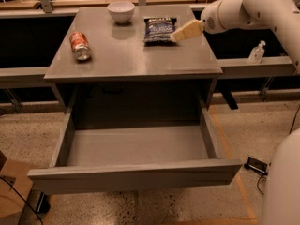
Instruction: Place blue chip bag into top drawer
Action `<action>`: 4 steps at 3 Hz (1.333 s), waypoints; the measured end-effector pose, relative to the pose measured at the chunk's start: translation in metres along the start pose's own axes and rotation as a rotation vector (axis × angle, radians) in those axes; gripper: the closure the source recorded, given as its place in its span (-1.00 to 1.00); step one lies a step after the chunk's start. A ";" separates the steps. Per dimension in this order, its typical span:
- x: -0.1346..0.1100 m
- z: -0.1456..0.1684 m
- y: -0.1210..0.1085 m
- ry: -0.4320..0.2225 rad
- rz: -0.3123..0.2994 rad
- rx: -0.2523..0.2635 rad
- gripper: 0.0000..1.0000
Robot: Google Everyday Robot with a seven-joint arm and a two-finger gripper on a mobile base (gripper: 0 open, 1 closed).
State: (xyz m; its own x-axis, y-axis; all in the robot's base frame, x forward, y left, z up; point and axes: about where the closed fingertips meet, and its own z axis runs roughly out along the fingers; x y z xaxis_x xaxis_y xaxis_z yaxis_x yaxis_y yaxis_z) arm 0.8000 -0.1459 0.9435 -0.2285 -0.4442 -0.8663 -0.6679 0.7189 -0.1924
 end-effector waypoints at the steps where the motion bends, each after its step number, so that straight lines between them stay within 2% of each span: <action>1: 0.015 0.028 0.003 0.005 0.066 0.006 -1.00; 3: 0.029 0.110 0.001 -0.049 0.214 0.017 -1.00; 4: 0.026 0.159 0.004 -0.094 0.290 0.005 -0.95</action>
Offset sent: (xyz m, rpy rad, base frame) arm 0.0795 0.0440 -0.0830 0.1819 0.0637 -0.1233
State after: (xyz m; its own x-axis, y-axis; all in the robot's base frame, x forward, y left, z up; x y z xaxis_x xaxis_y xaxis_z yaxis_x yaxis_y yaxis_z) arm 0.9040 -0.0698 0.8470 -0.3429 -0.1684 -0.9242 -0.5805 0.8115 0.0674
